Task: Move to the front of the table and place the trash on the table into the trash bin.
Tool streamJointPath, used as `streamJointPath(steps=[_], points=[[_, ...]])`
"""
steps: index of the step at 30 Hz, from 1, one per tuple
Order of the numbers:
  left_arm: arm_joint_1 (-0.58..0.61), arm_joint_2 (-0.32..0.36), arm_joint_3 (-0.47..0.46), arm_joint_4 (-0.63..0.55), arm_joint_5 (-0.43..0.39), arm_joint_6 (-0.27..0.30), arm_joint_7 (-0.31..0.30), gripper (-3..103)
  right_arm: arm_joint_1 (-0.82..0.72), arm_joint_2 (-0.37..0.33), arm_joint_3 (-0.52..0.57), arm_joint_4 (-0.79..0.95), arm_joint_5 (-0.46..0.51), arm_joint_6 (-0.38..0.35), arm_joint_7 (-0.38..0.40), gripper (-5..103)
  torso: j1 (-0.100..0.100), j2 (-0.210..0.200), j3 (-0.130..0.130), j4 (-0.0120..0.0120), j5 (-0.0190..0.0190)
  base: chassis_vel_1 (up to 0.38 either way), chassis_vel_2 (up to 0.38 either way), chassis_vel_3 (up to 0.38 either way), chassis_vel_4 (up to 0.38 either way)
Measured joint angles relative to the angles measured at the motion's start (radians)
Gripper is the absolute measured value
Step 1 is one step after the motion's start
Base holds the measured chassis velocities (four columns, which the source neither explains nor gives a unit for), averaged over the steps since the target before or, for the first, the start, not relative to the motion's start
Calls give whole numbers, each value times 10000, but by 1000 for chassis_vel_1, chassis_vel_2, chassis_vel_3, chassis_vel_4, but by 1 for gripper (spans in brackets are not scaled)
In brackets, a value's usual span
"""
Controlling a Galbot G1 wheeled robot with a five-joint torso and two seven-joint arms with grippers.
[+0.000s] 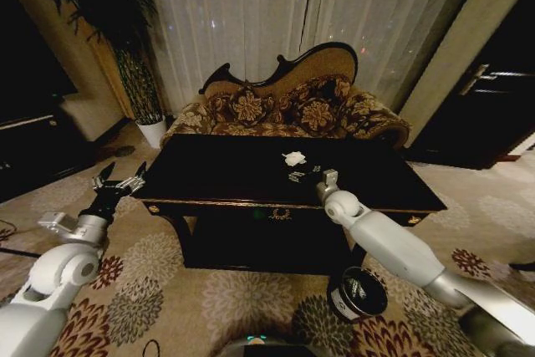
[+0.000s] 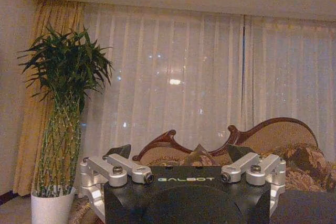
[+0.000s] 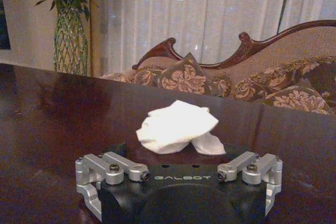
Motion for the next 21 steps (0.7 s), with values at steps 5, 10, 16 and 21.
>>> streamJointPath(steps=[5,10,16,21], points=[[0,0,0,0,0,1,0,100,578,183,-409,-383,34,7,-5,100,2,-1,2,1,3,0,0,0,0],[0,0,0,0,0,0,0,100,1113,373,-778,-679,41,49,-16,99,2,-1,1,2,2,0,0,0,0],[0,0,0,0,0,1,0,100,1421,458,-1029,-760,91,82,-15,78,2,-1,2,2,1,0,0,0,0],[0,0,0,0,0,0,0,100,1455,449,-1157,-755,89,91,-15,56,1,-1,2,1,2,0,0,0,0]])
